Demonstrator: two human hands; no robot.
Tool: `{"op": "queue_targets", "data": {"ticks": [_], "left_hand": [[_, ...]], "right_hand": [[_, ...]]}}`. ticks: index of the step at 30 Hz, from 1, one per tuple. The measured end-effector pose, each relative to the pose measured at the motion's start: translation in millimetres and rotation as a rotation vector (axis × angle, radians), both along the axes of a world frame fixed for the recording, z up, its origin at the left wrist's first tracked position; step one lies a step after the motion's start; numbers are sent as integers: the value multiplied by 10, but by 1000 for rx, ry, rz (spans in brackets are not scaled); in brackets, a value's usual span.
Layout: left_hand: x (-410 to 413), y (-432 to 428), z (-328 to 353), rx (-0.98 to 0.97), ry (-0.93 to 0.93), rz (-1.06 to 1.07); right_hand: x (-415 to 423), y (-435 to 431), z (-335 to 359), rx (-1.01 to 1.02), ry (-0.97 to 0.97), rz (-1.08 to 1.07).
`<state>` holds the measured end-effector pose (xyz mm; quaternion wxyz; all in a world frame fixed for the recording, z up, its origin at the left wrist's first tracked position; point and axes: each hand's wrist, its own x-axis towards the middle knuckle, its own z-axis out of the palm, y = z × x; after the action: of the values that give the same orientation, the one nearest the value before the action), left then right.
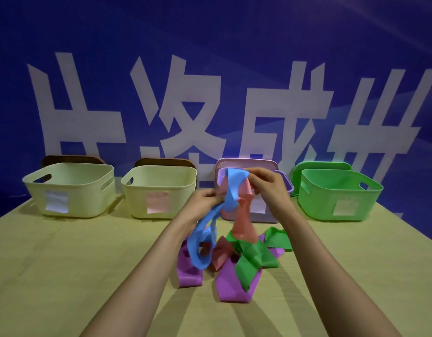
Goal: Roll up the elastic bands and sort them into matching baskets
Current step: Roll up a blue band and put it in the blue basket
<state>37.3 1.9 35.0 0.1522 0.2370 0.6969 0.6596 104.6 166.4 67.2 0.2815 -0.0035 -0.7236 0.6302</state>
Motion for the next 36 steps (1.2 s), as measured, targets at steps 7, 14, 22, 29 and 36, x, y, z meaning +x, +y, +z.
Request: {"op": "queue_targets", "data": {"ticks": [7, 14, 22, 29, 36], "left_hand": [[-26, -8, 66, -8, 153, 302], [-58, -26, 47, -108, 211, 378], [41, -222, 131, -57, 368, 2], [11, -207, 112, 29, 291, 74], [-72, -139, 179, 561, -357, 104]], "right_hand": [[-4, -12, -65, 67, -312, 162], [-27, -135, -48, 20, -432, 102], [-47, -76, -51, -199, -407, 145], [-41, -88, 78, -427, -444, 141], [-107, -105, 65, -750, -444, 248]]}}
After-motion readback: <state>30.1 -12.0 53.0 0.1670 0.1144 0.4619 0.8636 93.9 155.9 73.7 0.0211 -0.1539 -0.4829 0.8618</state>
